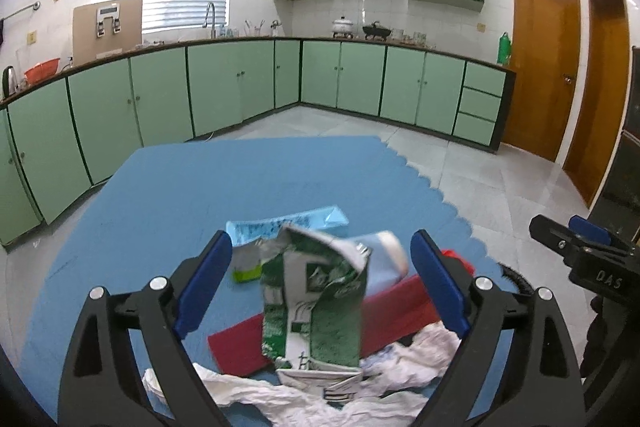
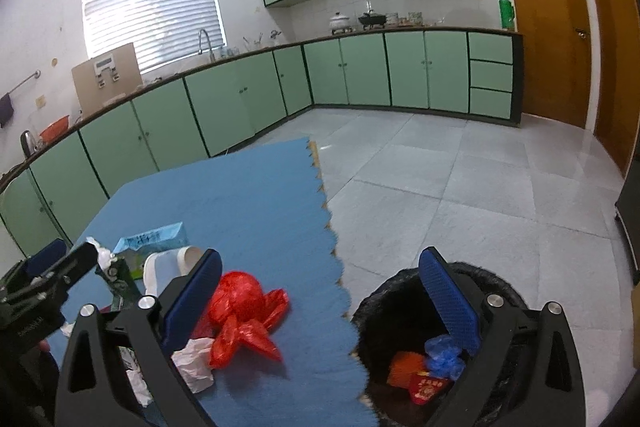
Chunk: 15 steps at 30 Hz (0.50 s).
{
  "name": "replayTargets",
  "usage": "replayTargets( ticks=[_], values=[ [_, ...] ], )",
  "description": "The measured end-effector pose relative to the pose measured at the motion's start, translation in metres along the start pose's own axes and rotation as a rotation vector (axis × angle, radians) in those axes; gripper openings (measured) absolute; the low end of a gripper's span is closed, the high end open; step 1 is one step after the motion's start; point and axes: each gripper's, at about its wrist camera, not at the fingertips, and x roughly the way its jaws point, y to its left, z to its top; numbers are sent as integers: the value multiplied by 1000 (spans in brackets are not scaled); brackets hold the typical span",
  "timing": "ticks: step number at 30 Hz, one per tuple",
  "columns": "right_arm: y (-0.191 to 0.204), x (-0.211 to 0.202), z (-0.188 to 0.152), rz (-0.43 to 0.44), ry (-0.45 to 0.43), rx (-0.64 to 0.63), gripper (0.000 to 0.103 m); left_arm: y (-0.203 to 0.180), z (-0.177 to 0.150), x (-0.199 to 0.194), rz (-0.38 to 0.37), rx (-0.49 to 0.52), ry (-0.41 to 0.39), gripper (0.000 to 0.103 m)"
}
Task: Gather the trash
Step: 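Move both tools back over the remaining trash on the mat, then grasp the green milk carton with the left tool while the right tool grasps the red bag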
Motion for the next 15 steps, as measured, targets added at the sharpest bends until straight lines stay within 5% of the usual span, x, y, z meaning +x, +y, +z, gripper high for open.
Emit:
replayTargets(
  ticks=[15],
  values=[
    [-1, 14, -8, -7, 37, -2, 97, 21, -17, 42, -27, -54, 75, 88]
  ],
)
